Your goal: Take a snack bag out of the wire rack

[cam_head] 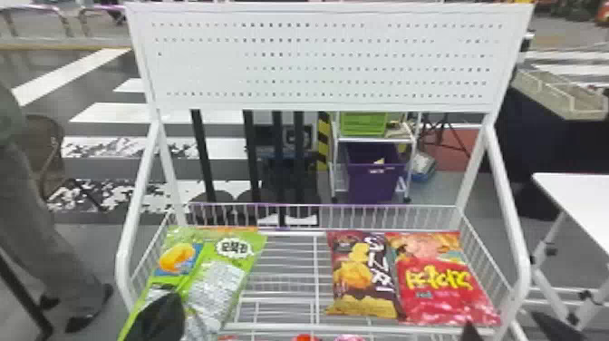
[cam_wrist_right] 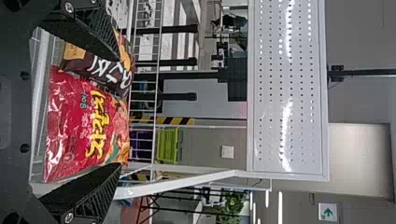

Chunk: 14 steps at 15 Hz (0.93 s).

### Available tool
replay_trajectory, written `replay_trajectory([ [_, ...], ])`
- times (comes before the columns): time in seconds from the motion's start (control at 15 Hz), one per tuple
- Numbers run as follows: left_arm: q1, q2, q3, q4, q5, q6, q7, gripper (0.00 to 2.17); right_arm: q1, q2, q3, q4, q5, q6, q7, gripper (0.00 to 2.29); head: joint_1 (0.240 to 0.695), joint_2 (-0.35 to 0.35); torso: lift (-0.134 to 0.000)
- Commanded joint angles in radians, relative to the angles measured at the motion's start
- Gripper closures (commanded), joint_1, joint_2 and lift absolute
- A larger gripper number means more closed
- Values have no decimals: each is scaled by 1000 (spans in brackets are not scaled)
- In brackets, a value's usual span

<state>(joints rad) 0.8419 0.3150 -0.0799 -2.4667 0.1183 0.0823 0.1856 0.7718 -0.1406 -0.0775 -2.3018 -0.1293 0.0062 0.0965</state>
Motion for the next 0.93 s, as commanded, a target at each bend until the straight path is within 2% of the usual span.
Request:
replay_trajectory([
  [0.0, -6, -1, -3, 2, 0, 3, 0, 1757, -192, -53, 85, 139, 4, 67, -29, 90, 499, 0, 0],
  [0.13, -6, -1, -5, 2, 0, 0, 0, 1757, -347, -74, 154, 248, -7, 143, -43, 90, 499, 0, 0],
  [0.4, -6, -1, -3, 2, 0, 3, 0, 1757, -588, -76, 258, 418, -52, 337, -61, 90, 499, 0, 0],
  [0.67, -17, -1, -5, 6, 0, 3, 2, 1757, -738, -70, 317, 529, -110, 481, -61, 100, 499, 0, 0],
  [0.8, -20, 1, -8, 8, 1, 6, 2, 1757, -789, -68, 344, 576, -115, 539, -58, 188, 499, 0, 0],
  [0.87, -18, 3, -8, 8, 3, 6, 2, 1757, -798, -68, 352, 584, -115, 558, -57, 343, 499, 0, 0],
])
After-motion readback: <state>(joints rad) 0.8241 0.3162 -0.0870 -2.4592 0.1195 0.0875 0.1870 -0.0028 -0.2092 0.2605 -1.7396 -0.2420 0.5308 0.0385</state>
